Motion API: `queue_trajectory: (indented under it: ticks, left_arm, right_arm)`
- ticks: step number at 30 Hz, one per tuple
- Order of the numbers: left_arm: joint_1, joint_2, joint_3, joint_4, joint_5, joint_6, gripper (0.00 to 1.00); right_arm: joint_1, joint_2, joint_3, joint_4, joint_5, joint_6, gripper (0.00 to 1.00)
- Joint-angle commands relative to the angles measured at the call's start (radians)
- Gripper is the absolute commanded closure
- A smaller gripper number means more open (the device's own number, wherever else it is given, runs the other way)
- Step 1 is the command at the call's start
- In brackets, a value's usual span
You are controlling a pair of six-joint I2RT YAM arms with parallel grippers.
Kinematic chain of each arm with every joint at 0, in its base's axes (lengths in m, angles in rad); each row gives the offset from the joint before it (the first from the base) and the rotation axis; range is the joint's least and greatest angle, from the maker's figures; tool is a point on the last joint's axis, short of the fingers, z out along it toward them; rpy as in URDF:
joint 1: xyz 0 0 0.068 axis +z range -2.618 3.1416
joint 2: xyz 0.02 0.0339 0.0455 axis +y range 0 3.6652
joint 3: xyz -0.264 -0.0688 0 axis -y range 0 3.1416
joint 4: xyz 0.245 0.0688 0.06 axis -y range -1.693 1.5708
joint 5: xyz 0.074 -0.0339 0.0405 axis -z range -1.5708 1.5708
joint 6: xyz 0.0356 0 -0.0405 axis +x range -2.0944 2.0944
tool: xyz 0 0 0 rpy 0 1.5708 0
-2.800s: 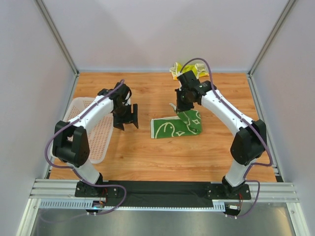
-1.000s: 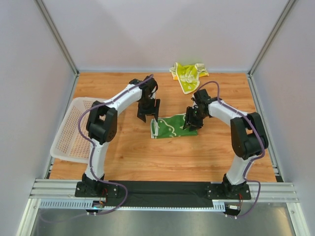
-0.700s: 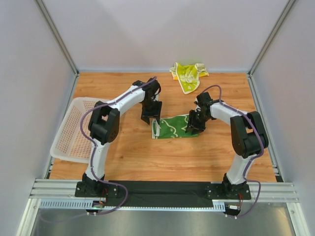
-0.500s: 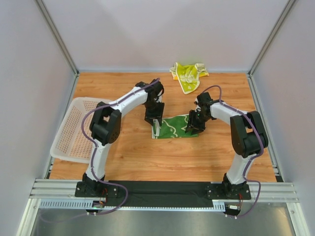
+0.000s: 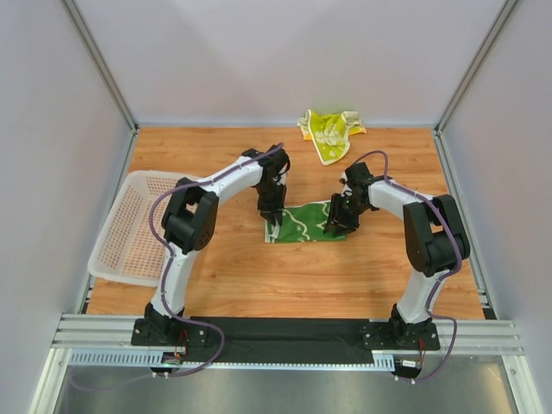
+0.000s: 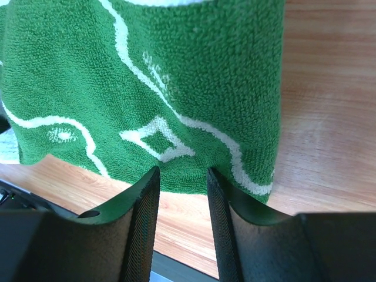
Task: Roll the towels
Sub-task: Fold the towel
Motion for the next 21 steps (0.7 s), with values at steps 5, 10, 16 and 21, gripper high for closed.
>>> queue_trajectory:
  ticks: [5,10,16,21]
  left_arm:
    - [-0.001,-0.003,-0.020,0.006,-0.052,-0.046,0.92]
    - [0.008,-0.054,-0.097,0.007,-0.133,-0.057,1.00]
    - [0.028,-0.125,-0.188,0.039,-0.207,-0.052,1.00]
    - [0.028,-0.135,-0.186,0.039,-0.255,-0.051,1.00]
  right_arm:
    - [0.004,0.018,-0.052,0.040,0.001,0.000,0.61]
    - [0.004,0.017,-0.072,0.049,0.001,0.002,0.61]
    - [0.004,0.014,-0.085,0.057,0.006,0.006,0.61]
    - [0.002,0.024,-0.080,0.051,-0.005,0.003,0.61]
